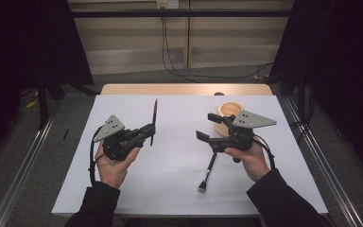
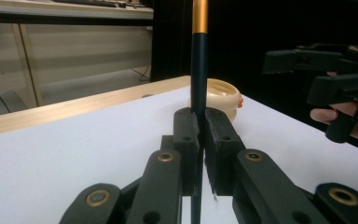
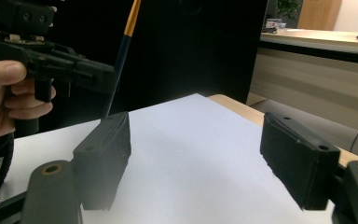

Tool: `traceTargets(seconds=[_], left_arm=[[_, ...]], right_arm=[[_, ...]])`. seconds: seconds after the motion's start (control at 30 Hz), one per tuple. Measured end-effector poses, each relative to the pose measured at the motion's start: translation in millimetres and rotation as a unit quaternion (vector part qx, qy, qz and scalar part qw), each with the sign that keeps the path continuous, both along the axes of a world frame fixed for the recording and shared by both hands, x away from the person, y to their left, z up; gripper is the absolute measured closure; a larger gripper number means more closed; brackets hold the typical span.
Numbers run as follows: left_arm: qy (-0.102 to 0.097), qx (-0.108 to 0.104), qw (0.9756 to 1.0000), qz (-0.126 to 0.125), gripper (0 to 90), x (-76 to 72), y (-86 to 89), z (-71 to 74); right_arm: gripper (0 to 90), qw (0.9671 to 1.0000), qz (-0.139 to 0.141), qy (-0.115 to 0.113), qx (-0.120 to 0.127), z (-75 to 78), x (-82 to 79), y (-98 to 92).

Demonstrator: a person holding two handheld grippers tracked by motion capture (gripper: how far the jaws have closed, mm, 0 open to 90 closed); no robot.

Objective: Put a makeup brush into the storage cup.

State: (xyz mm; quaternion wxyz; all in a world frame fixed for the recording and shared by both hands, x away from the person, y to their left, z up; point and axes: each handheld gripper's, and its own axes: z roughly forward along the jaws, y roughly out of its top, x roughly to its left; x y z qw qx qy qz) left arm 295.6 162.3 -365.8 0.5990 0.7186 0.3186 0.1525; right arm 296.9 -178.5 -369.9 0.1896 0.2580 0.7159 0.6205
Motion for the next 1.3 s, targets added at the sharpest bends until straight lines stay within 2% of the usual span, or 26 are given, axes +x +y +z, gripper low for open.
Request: traceTargets(seconds=[0.03, 0.07, 0.1, 0.17, 0.23, 0.27, 0.37, 0.4, 0.5, 0.6, 0.73, 0.77, 0.83, 0.87, 1.0, 1.03, 1.27, 1.3], left_arm=[[0.0, 0.001, 1.0, -0.007, 84.1, 0.2, -0.3, -0.3], [0.0, 0.001, 1.0, 0.0, 84.1, -0.9, -2.3, -0.6], [-0.001, -0.005, 0.9999, -0.01, 84.1, -0.6, -3.4, -1.2], [-0.002, 0.003, 0.9999, -0.012, 84.1, -1.8, -6.5, -1.6], [0.0, 0.003, 0.9999, -0.016, 84.1, -2.7, -9.9, -2.4], [-0.002, 0.012, 0.9998, -0.017, 84.1, -3.2, -11.4, -2.4], [-0.001, 0.014, 0.9997, -0.019, 84.1, -4.0, -15.1, -3.1], [0.0, 0.005, 0.9997, -0.025, 84.1, -3.9, -16.9, -4.2], [-0.001, 0.017, 0.9996, -0.024, 84.1, -4.5, -20.3, -5.0], [0.0, 0.012, 0.9993, -0.037, 84.1, -4.3, -23.3, -6.6], [0.008, 0.012, 0.9993, -0.036, 84.1, -5.1, -27.9, -8.5], [0.004, 0.008, 0.9988, -0.047, 84.1, -4.4, -28.5, -9.2], [0.005, 0.013, 0.9989, -0.044, 84.1, -6.6, -30.5, -8.8], [0.008, 0.006, 0.9991, -0.04, 84.1, -7.8, -32.9, -9.3], [0.012, 0.01, 0.9983, -0.056, 84.1, -9.7, -38.7, -11.2], [0.01, 0.01, 0.9977, -0.066, 84.1, -9.2, -39.2, -11.4], [0.012, 0.009, 0.9976, -0.068, 84.1, -13.2, -46.1, -11.4], [0.01, 0.004, 0.9968, -0.079, 84.1, -12.5, -46.4, -12.3]], right_arm=[[25.5, 1.0, 0.003, 0.0, 0.002, -0.1, 1.5, 1.7], [26.2, 1.0, 0.008, 0.001, 0.003, 0.2, 3.3, 3.6], [26.3, 0.9999, 0.011, 0.003, 0.0, 0.8, 4.7, 5.1], [26.3, 0.9998, 0.016, 0.007, -0.005, 1.9, 5.7, 7.9], [24.8, 0.9995, 0.027, 0.012, 0.01, 1.9, 6.7, 10.9], [24.8, 0.9993, 0.033, 0.013, 0.01, 2.3, 6.4, 11.8], [24.7, 0.9989, 0.041, 0.014, 0.018, 3.9, 6.2, 15.9], [25.9, 0.9988, 0.043, 0.015, 0.017, 4.6, 6.3, 16.8], [31.3, 0.9986, 0.045, 0.015, 0.021, 6.2, 8.1, 19.0], [36.5, 0.9981, 0.056, 0.016, 0.019, 6.4, 10.4, 22.2], [42.0, 0.9974, 0.066, 0.024, 0.018, 6.0, 12.6, 25.5], [42.9, 0.9972, 0.068, 0.025, 0.018, 6.2, 12.9, 26.1], [43.9, 0.9969, 0.071, 0.025, 0.022, 6.4, 13.9, 27.4], [44.1, 0.9969, 0.071, 0.027, 0.02, 6.4, 14.4, 28.0], [45.7, 0.9965, 0.077, 0.026, 0.018, 6.4, 15.5, 30.0], [46.0, 0.9966, 0.076, 0.028, 0.017, 6.7, 15.0, 30.4], [51.6, 0.9954, 0.091, 0.025, 0.017, 8.3, 13.7, 34.6], [52.3, 0.9952, 0.093, 0.023, 0.02, 8.7, 13.5, 35.8]])
